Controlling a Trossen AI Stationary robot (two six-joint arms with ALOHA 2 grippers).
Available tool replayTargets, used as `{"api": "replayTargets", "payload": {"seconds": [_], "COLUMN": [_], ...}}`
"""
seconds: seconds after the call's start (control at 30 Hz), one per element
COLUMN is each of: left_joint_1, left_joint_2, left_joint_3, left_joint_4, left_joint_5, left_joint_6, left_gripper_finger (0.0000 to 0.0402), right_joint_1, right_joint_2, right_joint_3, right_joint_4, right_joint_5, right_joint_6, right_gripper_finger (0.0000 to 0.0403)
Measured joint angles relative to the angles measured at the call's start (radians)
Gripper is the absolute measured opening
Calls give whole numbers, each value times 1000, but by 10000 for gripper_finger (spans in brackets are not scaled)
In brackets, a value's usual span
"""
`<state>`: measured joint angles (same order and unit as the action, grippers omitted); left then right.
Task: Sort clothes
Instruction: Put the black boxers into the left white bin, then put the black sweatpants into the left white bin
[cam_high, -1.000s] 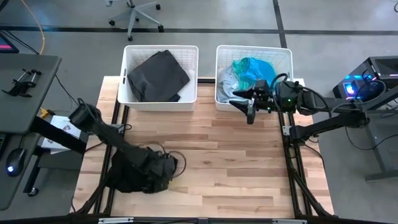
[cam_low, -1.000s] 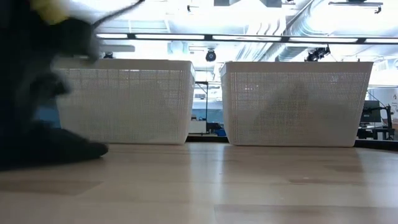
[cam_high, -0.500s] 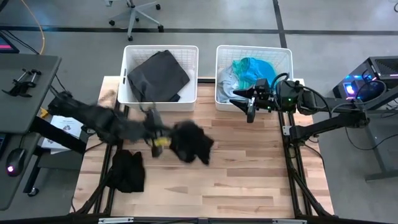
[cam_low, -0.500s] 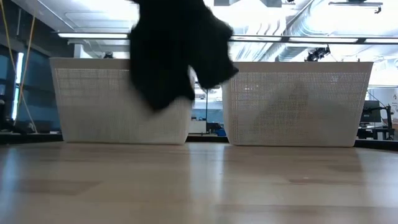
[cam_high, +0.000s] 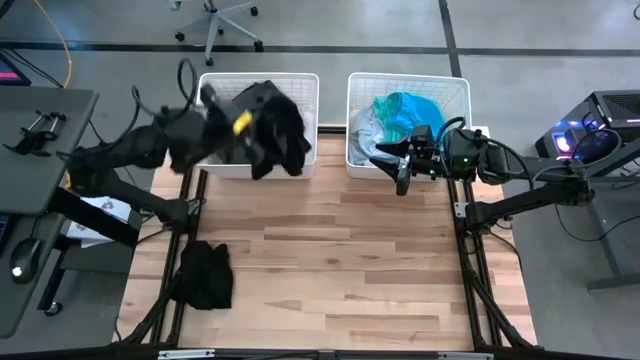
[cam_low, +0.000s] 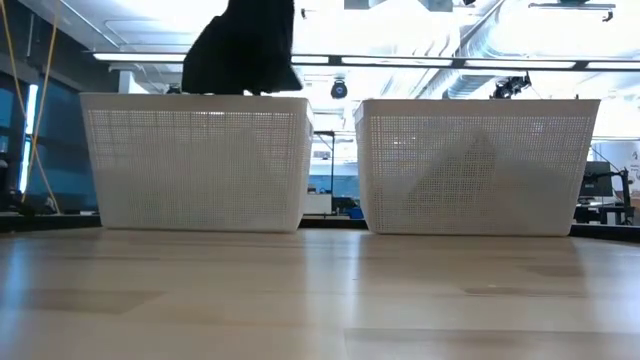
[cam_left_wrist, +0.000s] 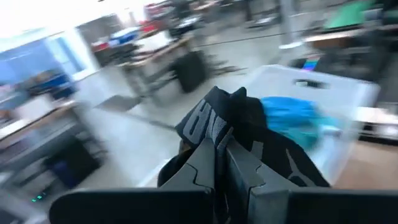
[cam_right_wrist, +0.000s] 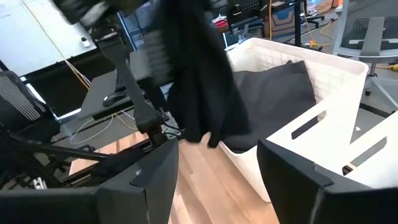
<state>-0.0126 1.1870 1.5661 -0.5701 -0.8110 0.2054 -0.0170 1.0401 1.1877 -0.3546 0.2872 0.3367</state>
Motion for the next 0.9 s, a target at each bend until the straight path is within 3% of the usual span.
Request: {"api": "replayTargets", "payload": {"seconds": [0.2, 0.4, 0.7, 0.9], "left_joint_1": [297, 497, 558, 522], "left_joint_2": [28, 99, 140, 138], "left_joint_3": [-17, -80, -52, 74], "left_joint_4": [-78, -122, -173, -414], "left_joint_5": [74, 256, 455, 653], "left_joint_6": [-54, -177, -338, -435], "left_gripper_finger": [1, 25, 146, 171], "right_joint_1": [0, 11, 59, 59], "right_joint_2": [0, 0, 0, 0], "right_joint_3": [0, 0, 0, 0], "right_joint_4": [-2, -3, -30, -34], "right_joint_5": [0, 0, -2, -1], "right_joint_6": [23, 34, 49, 32], "right_gripper_finger": [209, 209, 209, 209]}}
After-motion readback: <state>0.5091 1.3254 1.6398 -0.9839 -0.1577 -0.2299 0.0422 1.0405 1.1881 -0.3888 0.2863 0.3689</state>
